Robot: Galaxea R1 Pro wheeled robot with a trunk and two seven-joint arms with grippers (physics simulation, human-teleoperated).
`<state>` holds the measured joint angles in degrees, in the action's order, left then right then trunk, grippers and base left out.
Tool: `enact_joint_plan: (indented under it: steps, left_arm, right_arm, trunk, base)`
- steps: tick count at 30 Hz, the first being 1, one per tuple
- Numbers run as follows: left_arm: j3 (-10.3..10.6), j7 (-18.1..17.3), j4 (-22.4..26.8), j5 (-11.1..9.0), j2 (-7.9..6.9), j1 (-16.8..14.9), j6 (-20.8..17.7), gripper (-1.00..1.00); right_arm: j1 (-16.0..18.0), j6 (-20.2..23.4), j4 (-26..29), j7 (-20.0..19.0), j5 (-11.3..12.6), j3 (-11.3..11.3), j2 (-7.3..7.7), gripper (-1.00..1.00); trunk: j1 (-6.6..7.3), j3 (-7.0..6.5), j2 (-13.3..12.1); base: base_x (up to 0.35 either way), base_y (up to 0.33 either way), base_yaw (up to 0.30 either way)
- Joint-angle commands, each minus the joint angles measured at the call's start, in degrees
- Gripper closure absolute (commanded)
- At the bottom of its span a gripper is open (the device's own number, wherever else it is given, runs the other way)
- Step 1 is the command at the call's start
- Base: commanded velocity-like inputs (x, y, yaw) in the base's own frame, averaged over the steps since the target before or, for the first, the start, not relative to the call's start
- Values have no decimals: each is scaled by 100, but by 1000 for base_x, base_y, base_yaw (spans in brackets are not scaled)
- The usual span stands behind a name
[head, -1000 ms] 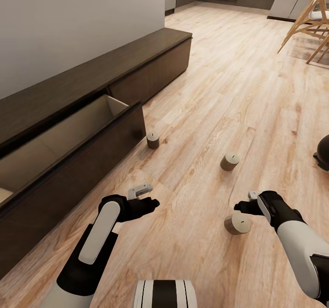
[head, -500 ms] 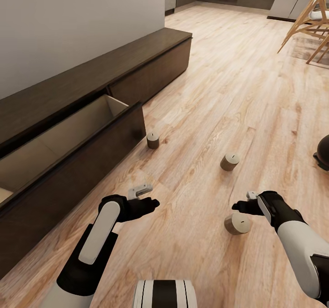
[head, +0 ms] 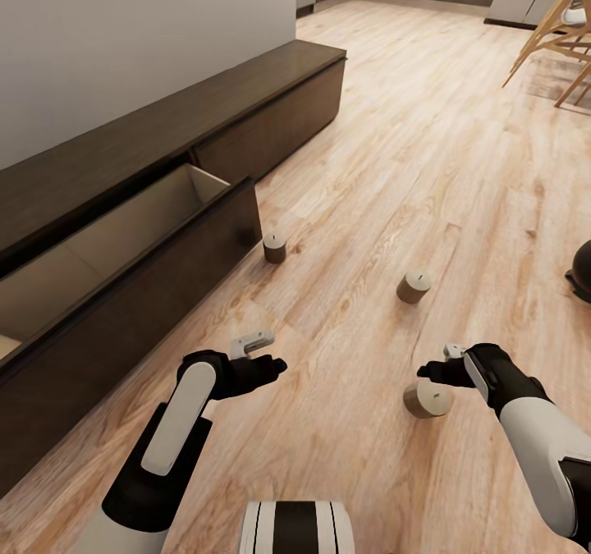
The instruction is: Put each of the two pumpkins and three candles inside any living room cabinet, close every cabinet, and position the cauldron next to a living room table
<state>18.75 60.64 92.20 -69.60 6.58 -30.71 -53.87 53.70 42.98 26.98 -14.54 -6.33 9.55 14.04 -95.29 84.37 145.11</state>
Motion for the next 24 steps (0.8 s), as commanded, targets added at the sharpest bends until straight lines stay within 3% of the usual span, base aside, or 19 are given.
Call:
enact_joint_plan:
  steps: [1,4,21,24]
  left_arm:
    - [-1,0,0,-1,-1,-1,0,-100]
    - [0,0,0,-1,-4,-3,0,-100]
    - [6,0,0,-1,-2,0,-1,-100]
    - [6,0,0,-1,0,0,-1,-100]
  right_arm:
    - [0,0,0,1,1,1,0,-100]
    - [0,0,0,2,0,0,1,-100]
    - [0,-1,0,-5,9,0,2,-100]
    - [0,0,0,-5,9,2,2,-100]
  trunk:
    - [-2,23,2]
    - [-10,89,6]
    - [-10,89,6]
    - [-18,156,10]
  base:
    - [0,0,0]
    - [0,0,0]
    - [0,0,0]
    - [0,0,0]
